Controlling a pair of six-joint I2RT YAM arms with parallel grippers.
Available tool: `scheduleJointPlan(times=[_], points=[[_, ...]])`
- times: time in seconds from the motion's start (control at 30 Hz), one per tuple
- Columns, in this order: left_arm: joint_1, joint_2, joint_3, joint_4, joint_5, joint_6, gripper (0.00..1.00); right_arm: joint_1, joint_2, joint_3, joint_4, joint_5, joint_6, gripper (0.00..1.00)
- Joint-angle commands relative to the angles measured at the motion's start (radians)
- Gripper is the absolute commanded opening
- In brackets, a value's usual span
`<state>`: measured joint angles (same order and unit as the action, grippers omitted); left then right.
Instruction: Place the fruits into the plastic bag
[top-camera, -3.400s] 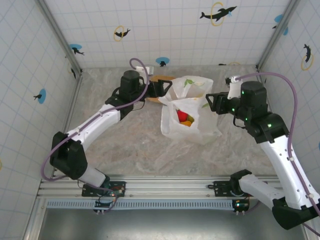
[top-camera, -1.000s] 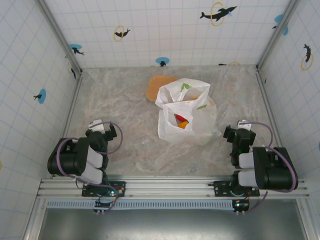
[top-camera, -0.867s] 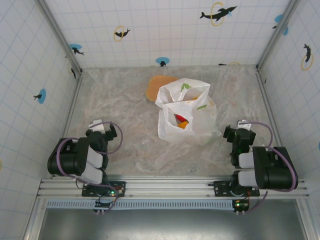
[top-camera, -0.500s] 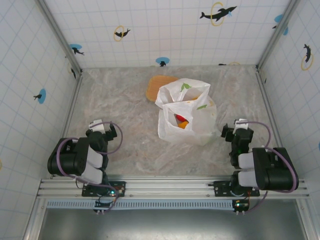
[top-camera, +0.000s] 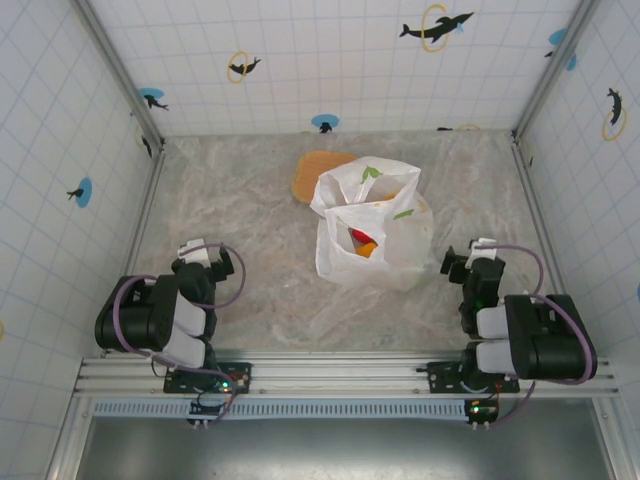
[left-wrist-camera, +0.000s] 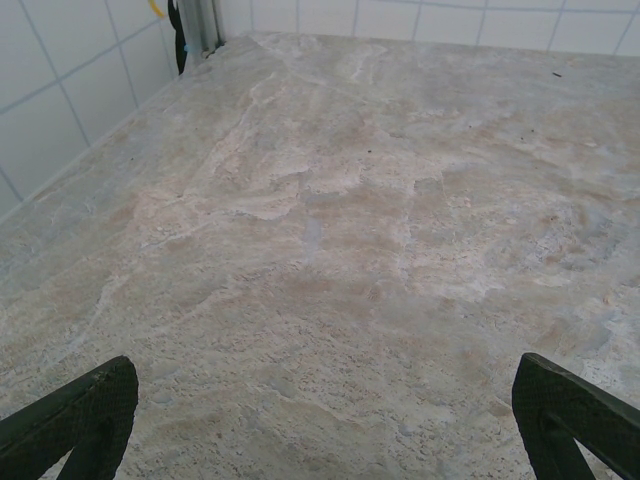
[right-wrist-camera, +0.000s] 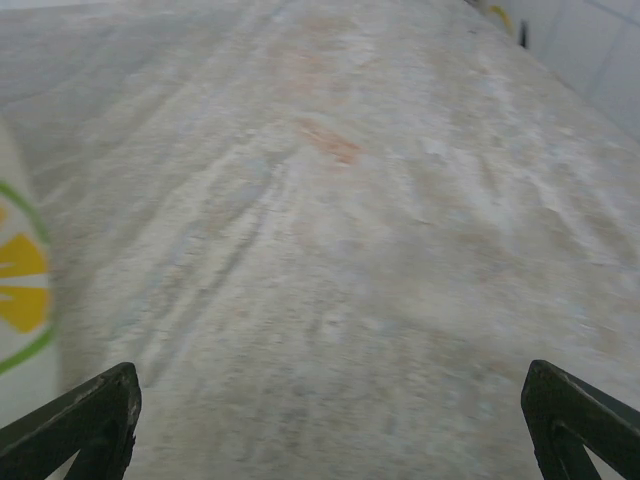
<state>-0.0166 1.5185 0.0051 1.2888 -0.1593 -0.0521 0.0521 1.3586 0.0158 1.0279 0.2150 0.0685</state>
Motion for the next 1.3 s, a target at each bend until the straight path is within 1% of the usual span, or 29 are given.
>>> scheduleJointPlan(times=[0.0,0.07,0.13,0.2,0.23,0.3,0.33,0.67,0.83,1.27], points=[[0.01,-0.003,-0.016,0.017,0.02,-0.003,0.98,0.038,0.078,-0.019,0.17,0.008,-0.024,1.0],[0.011,-0.003,-0.016,0.017,0.02,-0.003,0.98,0.038,0.149,-0.047,0.288,0.009,-0.026,1.0],[0.01,-0.004,-0.017,0.018,0.02,-0.003,0.98,0.038,0.178,-0.07,0.367,0.011,-0.028,1.0],[0.01,-0.004,-0.016,0.018,0.02,-0.003,0.98,0.035,0.156,-0.036,0.262,0.026,-0.012,1.0],[0.01,-0.006,-0.017,0.018,0.02,-0.003,0.98,0.021,0.154,-0.024,0.234,0.007,-0.002,1.0],[0.009,-0.003,-0.017,0.018,0.02,-0.003,0.98,0.005,0.165,-0.027,0.262,-0.011,0.01,1.0],[0.009,-0.003,-0.016,0.018,0.02,-0.003,0.98,0.005,0.157,-0.022,0.238,-0.009,0.011,1.0],[0.01,-0.003,-0.015,0.014,0.021,-0.004,0.98,0.015,0.157,-0.027,0.248,0.008,0.007,1.0],[0.01,-0.003,-0.015,0.015,0.022,-0.003,0.98,0.005,0.158,-0.022,0.24,-0.018,0.011,1.0],[0.01,-0.004,-0.015,0.015,0.022,-0.003,0.98,0.005,0.158,-0.022,0.24,-0.018,0.011,1.0]])
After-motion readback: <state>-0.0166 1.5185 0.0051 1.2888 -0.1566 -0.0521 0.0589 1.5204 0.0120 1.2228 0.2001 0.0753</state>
